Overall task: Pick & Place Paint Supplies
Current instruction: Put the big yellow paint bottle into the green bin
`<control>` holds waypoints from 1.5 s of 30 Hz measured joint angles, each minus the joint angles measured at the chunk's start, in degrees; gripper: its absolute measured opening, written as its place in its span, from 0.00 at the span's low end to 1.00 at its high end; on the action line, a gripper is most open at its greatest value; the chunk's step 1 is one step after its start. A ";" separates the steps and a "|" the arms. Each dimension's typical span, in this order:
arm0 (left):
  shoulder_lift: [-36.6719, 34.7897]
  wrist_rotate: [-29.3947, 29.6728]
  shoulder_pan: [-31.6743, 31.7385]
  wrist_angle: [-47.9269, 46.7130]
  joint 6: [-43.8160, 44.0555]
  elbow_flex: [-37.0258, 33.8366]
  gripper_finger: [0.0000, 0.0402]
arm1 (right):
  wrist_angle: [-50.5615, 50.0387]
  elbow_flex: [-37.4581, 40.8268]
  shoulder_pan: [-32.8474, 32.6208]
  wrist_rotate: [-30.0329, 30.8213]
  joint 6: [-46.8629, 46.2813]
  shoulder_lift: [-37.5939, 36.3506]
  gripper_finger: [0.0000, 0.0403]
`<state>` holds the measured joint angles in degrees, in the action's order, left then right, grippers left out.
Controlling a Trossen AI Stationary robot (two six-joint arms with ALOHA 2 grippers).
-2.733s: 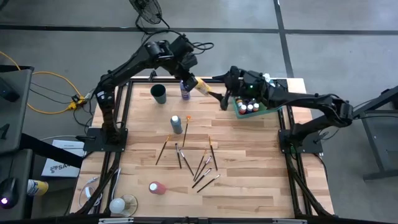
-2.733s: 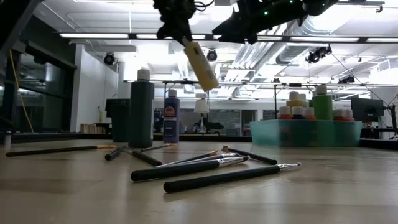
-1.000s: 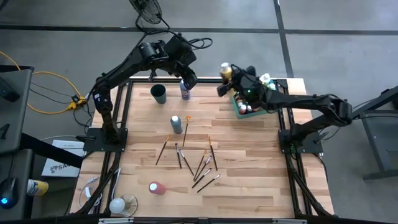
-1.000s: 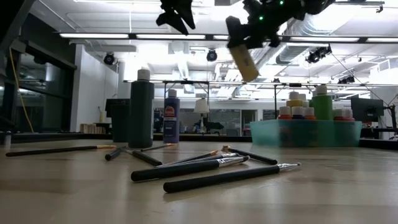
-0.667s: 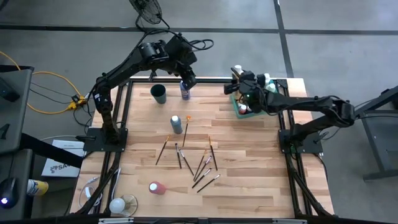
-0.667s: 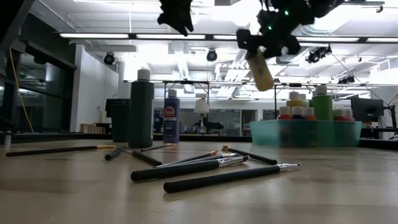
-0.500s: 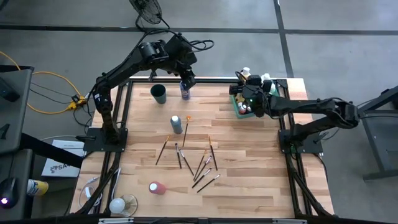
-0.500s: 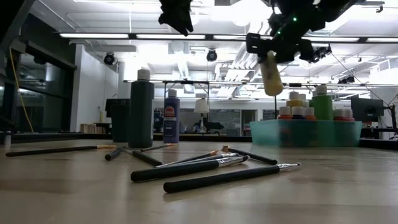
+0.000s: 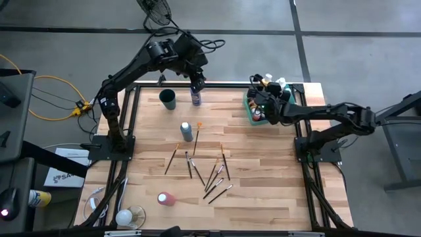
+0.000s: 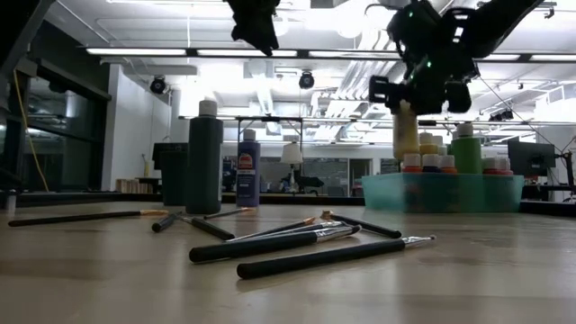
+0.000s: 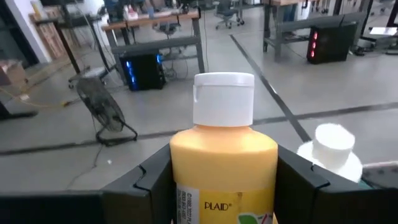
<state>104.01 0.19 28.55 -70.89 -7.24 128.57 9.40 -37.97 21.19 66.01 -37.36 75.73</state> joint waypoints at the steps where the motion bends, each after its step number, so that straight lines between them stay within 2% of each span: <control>1: 0.00 0.00 0.00 0.04 -0.05 0.00 0.46 | -0.23 0.47 -0.06 -0.18 -0.46 0.40 0.47; 15: 0.00 -0.14 -0.02 -0.02 -1.54 0.00 0.46 | -0.18 0.65 -0.10 0.17 -3.41 8.85 0.47; 23: 0.00 -0.20 -0.02 -0.82 -1.63 0.00 0.46 | -5.67 0.60 0.26 3.15 -3.44 9.17 0.48; 45: 0.00 -0.20 -0.02 -1.01 -1.56 0.02 0.46 | -9.34 0.51 1.07 -6.62 -4.40 9.11 0.50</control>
<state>104.01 -0.01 28.53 -71.90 -8.80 128.60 0.06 -37.45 22.26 59.39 -41.76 84.84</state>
